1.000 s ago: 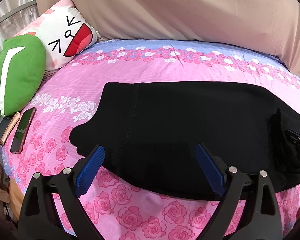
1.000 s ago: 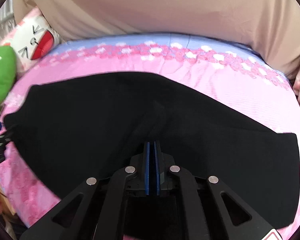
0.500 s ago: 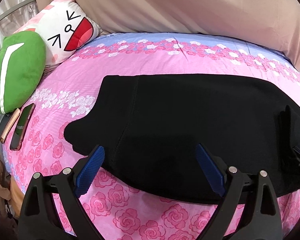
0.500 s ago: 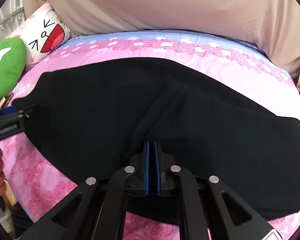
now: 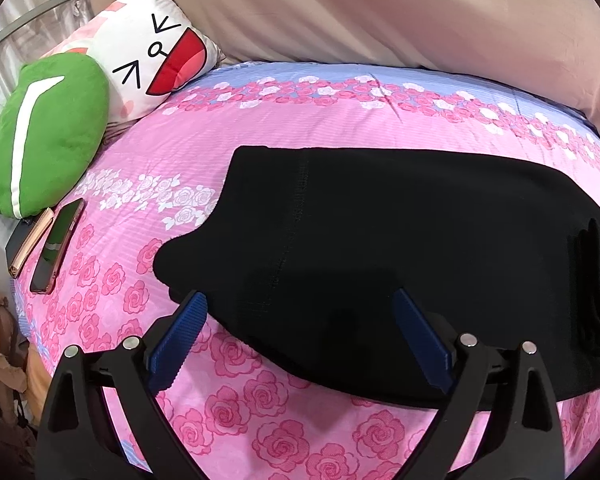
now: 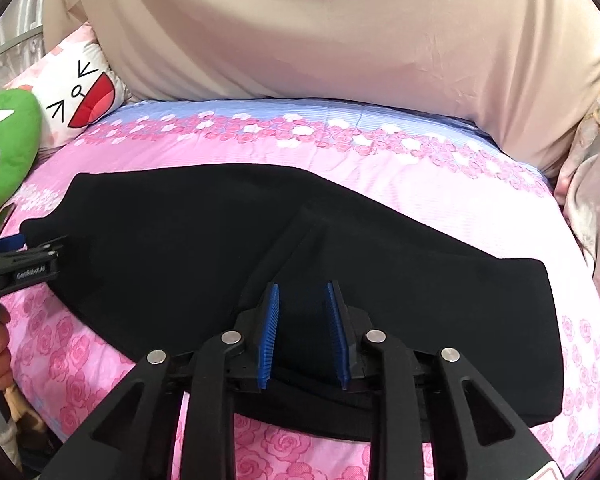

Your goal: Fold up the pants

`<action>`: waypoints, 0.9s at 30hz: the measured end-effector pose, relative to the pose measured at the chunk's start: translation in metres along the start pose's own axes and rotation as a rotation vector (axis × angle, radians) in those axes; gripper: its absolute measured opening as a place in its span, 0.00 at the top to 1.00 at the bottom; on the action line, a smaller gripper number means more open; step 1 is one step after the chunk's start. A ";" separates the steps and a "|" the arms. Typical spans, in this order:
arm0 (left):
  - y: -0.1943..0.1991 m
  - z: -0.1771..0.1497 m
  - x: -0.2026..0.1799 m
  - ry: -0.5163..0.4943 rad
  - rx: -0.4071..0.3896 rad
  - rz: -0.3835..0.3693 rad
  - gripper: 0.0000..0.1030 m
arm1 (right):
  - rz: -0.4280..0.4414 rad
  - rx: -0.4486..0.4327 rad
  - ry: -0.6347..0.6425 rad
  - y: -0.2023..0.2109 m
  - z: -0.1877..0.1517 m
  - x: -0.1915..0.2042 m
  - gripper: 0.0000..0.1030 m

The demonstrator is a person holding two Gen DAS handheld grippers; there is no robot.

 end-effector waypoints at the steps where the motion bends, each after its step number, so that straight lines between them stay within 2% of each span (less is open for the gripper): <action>1: 0.000 0.000 -0.001 0.000 0.002 -0.004 0.10 | 0.000 0.000 -0.003 -0.001 0.000 -0.001 0.75; 4: 0.001 0.000 -0.006 -0.013 0.001 -0.001 0.10 | -0.010 0.000 -0.022 -0.005 -0.002 -0.004 0.66; 7: 0.000 0.000 -0.004 0.020 0.010 -0.040 0.07 | -0.010 0.003 -0.028 -0.008 -0.003 -0.008 0.65; 13: -0.017 0.000 0.029 0.203 0.085 -0.147 0.07 | -0.020 0.022 -0.028 -0.014 -0.005 -0.011 0.61; 18: -0.041 -0.004 0.057 0.346 0.140 -0.185 0.07 | -0.026 0.014 -0.038 -0.011 -0.004 -0.017 0.54; 23: -0.052 0.000 0.060 0.362 0.135 -0.170 0.04 | -0.049 0.017 -0.039 -0.011 -0.002 -0.022 0.54; 27: -0.058 0.003 0.054 0.342 0.119 -0.119 0.04 | -0.064 0.020 -0.037 -0.011 0.000 -0.022 0.51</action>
Point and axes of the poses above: each gripper's, at about its wrist camera, not at the fingertips, and y roughly against the way its jaws point, x to its left, z to its top, the point moved 1 cm from there along -y, roughly the way its jaws point, and after that the axes turned 2 degrees about -x, right-handed, at the moved point
